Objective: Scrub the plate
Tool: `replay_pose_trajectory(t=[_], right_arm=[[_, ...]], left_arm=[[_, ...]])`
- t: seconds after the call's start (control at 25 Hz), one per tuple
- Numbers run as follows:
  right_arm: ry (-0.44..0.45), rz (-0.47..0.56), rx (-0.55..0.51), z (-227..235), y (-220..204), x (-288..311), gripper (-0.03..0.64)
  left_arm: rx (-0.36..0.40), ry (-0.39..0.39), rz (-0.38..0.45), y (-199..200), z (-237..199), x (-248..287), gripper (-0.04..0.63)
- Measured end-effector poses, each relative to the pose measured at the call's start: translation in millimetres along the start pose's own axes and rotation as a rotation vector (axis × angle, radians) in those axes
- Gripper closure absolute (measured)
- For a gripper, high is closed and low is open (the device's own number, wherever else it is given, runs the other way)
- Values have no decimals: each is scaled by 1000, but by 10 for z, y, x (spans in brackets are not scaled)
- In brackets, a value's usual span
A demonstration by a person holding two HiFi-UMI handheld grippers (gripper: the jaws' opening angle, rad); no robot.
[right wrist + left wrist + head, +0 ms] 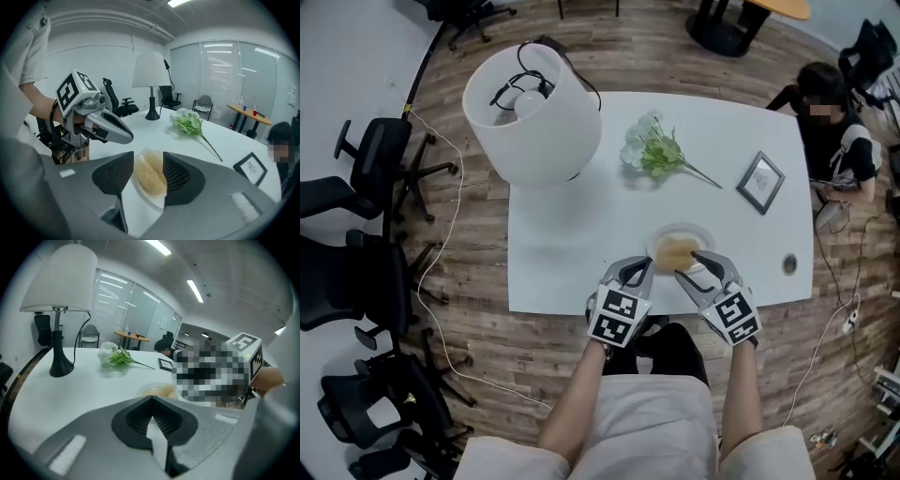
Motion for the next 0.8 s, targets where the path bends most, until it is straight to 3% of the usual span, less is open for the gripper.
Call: replay_pose_trajectory(t=[0.12, 0.2, 0.4, 0.68, 0.8], right_arm=[[4, -4, -26, 51, -1, 77, 392], [11, -49, -76, 57, -43, 117, 350], [42, -107, -215, 120, -108, 223, 328], [207, -147, -431, 193, -183, 374, 299], [231, -144, -440, 177, -173, 468, 346]], left_arm=[[20, -34, -40, -11, -48, 106, 594], [29, -60, -67, -16, -36, 189, 594], [48, -79, -119, -2, -53, 358, 594], [34, -57, -146, 32, -122, 419, 594], [18, -43, -150, 32, -126, 442, 594]])
Point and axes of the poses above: the fingertips, and each gripper's own axes: x forward along the fingers, z to its right, y out of its top, the point moved 10 cm from there along -x, backward along the fingers, and after that the axes turned 8 degrees about -x, right-handed, at the moved point
